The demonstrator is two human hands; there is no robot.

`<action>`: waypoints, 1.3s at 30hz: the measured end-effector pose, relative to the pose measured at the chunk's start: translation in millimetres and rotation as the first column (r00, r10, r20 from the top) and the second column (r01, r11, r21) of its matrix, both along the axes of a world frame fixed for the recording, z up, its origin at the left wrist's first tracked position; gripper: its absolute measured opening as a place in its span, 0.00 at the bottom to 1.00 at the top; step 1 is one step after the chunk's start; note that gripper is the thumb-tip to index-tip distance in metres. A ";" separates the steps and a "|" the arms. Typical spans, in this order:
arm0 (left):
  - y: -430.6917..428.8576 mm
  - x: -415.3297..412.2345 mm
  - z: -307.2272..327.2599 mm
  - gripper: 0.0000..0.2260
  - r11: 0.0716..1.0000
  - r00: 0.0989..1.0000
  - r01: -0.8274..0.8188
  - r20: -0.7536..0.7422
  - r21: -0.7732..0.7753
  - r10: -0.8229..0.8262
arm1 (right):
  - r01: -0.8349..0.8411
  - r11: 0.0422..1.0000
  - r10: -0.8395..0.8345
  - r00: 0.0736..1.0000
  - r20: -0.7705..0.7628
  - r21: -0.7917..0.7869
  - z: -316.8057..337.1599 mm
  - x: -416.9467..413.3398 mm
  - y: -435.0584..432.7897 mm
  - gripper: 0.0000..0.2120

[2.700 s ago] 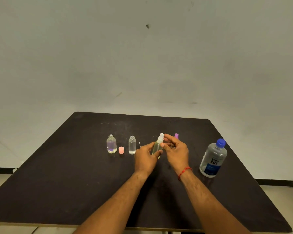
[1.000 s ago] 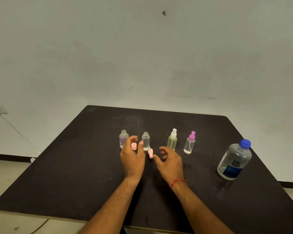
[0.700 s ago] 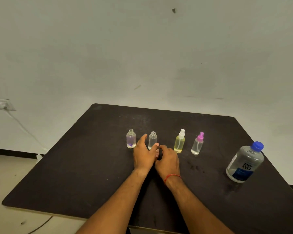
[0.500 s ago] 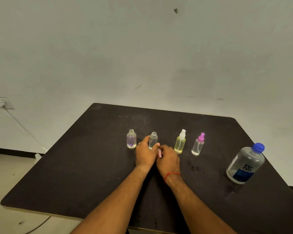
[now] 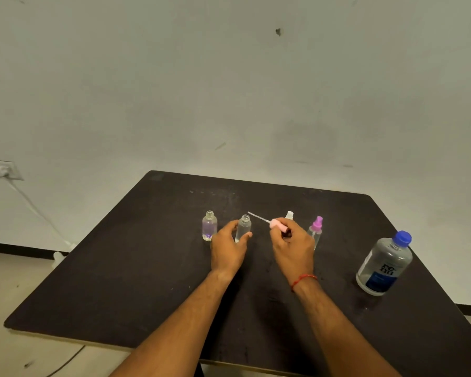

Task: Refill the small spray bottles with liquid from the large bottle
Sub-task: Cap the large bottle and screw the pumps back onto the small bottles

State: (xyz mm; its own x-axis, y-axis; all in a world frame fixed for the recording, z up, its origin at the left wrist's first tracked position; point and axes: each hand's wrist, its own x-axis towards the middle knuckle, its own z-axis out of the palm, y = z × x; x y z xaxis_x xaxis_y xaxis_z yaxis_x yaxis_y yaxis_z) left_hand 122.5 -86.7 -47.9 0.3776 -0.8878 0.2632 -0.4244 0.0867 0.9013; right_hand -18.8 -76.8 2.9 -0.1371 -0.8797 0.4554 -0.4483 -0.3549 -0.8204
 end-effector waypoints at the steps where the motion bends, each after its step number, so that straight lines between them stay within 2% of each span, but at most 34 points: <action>1: 1.7 -0.7 2.1 0.12 1.000 1.000 0.006 -0.002 -0.009 -0.006 | -0.014 1.000 0.014 1.000 0.001 -0.008 7.9 -1.9 1.9 0.07; 6: 9.6 -2.0 10.5 0.13 0.999 1.000 0.008 0.024 -0.048 -0.007 | -0.006 0.998 0.001 0.996 -0.089 -0.057 40.8 -11.4 13.4 0.07; 13: 21.3 -5.3 18.8 0.15 0.998 1.000 0.019 0.026 -0.064 -0.018 | -0.008 0.998 -0.003 0.980 -0.201 -0.055 47.0 -22.6 18.1 0.06; 20: 34.7 -15.9 19.0 0.16 0.993 0.997 0.070 0.049 -0.092 -0.066 | -0.100 0.995 0.095 0.938 -0.333 0.004 60.3 -23.7 18.2 0.06; 24: 37.2 -23.9 19.6 0.17 0.990 0.994 0.100 0.061 -0.102 -0.094 | -0.148 0.988 0.155 0.942 -0.298 0.048 58.4 -18.6 12.6 0.05; 29: 39.5 -27.6 24.1 0.17 0.984 0.990 0.128 0.068 -0.124 -0.120 | -0.230 0.959 0.252 0.959 -0.129 0.168 43.6 -14.3 2.0 0.07; 34: 42.8 -26.8 27.4 0.17 0.982 0.989 0.138 0.071 -0.130 -0.129 | -0.321 0.929 0.333 0.942 -0.041 0.182 40.8 -12.8 1.6 0.06; 39: 43.2 -29.0 31.1 0.14 0.972 0.984 0.172 0.079 -0.160 -0.161 | -0.285 0.939 0.300 0.952 -0.057 0.190 38.6 -10.9 -1.7 0.10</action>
State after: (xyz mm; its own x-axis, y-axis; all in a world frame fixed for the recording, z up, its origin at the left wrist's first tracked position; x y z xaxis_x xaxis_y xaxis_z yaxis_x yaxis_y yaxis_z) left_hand 93.5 -43.5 -16.8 0.2054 -0.8786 0.4310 -0.4491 0.3067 0.8392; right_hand -29.7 -78.5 41.5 0.1708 -0.9426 0.2868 -0.4167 -0.3329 -0.8459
